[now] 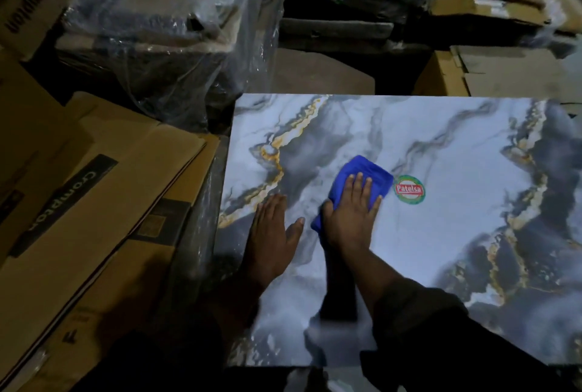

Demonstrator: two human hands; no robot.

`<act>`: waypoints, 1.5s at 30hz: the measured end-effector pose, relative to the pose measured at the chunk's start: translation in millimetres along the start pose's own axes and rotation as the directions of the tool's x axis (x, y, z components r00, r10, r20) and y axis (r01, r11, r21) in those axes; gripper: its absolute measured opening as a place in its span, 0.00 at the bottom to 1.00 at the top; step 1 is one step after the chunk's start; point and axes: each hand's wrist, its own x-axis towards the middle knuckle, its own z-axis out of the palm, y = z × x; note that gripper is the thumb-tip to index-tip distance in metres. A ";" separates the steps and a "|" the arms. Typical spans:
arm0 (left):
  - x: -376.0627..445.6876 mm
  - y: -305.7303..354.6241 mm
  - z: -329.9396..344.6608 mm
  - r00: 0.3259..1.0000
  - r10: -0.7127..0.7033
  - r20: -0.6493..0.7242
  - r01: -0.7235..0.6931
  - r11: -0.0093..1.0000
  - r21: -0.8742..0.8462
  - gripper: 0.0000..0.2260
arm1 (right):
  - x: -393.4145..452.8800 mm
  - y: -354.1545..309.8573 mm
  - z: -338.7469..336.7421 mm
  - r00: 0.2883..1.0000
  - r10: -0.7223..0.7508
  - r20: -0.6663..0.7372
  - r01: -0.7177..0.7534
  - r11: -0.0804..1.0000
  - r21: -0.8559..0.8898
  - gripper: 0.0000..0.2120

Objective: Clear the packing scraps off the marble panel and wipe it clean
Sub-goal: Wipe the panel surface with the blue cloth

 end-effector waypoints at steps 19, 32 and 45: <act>91.5 24.4 43.8 0.937 0.345 -0.060 -0.282 0.844 0.456 0.25 | 59.4 39.1 -10.3 0.997 0.010 -0.071 -0.016 0.997 -0.076 0.37; 112.6 22.9 31.8 0.907 0.393 -0.150 -0.280 0.830 0.482 0.16 | -34.5 70.7 -18.5 0.995 -0.093 -0.031 0.090 0.992 -0.090 0.37; 113.4 23.1 30.0 0.930 0.350 -0.110 -0.272 0.859 0.434 0.25 | 88.0 3.6 -3.6 0.969 -0.247 -0.014 0.244 0.964 -0.110 0.32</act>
